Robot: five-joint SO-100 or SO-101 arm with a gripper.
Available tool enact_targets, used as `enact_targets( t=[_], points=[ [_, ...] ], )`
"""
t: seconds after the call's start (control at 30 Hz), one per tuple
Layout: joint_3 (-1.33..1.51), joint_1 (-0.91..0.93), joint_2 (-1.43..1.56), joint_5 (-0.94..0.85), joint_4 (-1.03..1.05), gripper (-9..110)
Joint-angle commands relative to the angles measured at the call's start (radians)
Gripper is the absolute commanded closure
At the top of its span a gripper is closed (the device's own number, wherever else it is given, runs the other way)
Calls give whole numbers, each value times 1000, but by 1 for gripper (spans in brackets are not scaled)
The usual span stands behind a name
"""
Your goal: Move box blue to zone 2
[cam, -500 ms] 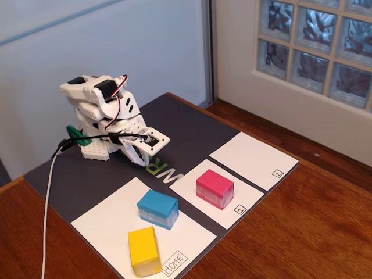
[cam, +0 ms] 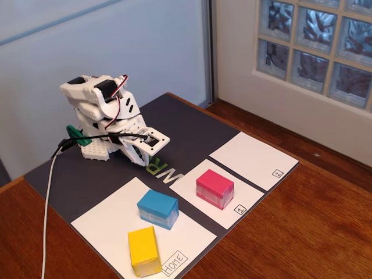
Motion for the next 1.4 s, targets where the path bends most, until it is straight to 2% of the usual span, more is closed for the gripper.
enact_targets(
  t=[0.0, 0.77, 1.07, 1.37],
  points=[
    [2, -12, 52, 2, 60, 102],
    [2, -12, 52, 2, 60, 102],
    [2, -11, 52, -63, 52, 102],
    [0, 126, 52, -141, 34, 102]
  ],
)
